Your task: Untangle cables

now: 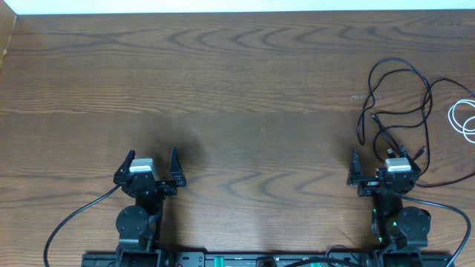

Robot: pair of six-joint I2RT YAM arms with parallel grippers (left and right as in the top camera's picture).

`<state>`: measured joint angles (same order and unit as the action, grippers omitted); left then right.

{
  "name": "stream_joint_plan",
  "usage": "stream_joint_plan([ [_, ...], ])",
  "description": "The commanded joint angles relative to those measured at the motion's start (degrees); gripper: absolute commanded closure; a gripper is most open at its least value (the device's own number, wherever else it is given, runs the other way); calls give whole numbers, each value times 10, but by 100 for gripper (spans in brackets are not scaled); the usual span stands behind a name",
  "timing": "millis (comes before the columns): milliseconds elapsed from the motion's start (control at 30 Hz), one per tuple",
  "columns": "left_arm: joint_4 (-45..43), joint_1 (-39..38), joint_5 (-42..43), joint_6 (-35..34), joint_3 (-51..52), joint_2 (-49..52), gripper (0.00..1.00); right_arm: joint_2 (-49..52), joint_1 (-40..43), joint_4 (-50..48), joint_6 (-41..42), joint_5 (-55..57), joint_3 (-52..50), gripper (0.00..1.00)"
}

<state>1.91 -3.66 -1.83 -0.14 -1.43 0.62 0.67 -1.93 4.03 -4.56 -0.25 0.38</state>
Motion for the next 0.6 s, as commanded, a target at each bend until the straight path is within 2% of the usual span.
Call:
stream_joint_plan([
  [0,22,-2,-1,5,12,-3,3,-3,3,3,7,1,-1,1],
  [567,22,-2,-1,5,12,-3,2,-3,3,3,7,1,-1,1],
])
